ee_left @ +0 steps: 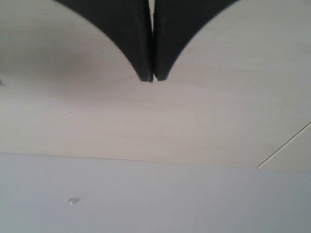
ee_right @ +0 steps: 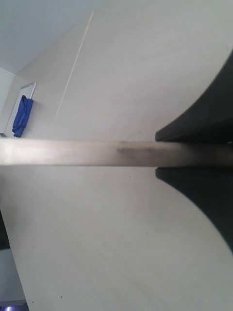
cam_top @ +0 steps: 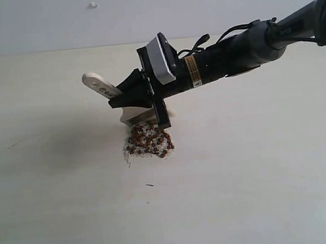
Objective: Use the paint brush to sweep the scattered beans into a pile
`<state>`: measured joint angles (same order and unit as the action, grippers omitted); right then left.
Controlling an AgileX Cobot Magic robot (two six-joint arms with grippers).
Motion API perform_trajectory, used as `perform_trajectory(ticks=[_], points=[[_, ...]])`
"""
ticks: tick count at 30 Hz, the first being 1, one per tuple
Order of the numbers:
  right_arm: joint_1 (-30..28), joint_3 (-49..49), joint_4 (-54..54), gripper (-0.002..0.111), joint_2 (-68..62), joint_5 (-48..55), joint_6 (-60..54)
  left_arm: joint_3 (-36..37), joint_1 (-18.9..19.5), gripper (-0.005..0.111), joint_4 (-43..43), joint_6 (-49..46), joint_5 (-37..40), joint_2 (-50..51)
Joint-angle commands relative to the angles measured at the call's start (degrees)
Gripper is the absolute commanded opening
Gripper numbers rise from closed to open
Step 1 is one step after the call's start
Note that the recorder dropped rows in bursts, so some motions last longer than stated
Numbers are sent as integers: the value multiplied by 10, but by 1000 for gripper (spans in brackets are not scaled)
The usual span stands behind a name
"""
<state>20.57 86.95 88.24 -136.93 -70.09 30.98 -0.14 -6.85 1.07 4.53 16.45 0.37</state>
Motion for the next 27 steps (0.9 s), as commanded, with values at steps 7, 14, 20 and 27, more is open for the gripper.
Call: perform_trajectory(ticks=[7, 14, 20, 27], points=[[-2, 1, 24, 0, 48, 1, 52, 1, -1, 0, 2, -2, -2, -4], [-2, 1, -14, 0, 61, 1, -5, 1, -1, 0, 2, -2, -2, -4], [-2, 1, -18, 0, 61, 1, -28, 1, -1, 0, 2, -2, -2, -4], [-2, 1, -22, 0, 61, 1, -54, 1, -1, 0, 2, -2, -2, -4]])
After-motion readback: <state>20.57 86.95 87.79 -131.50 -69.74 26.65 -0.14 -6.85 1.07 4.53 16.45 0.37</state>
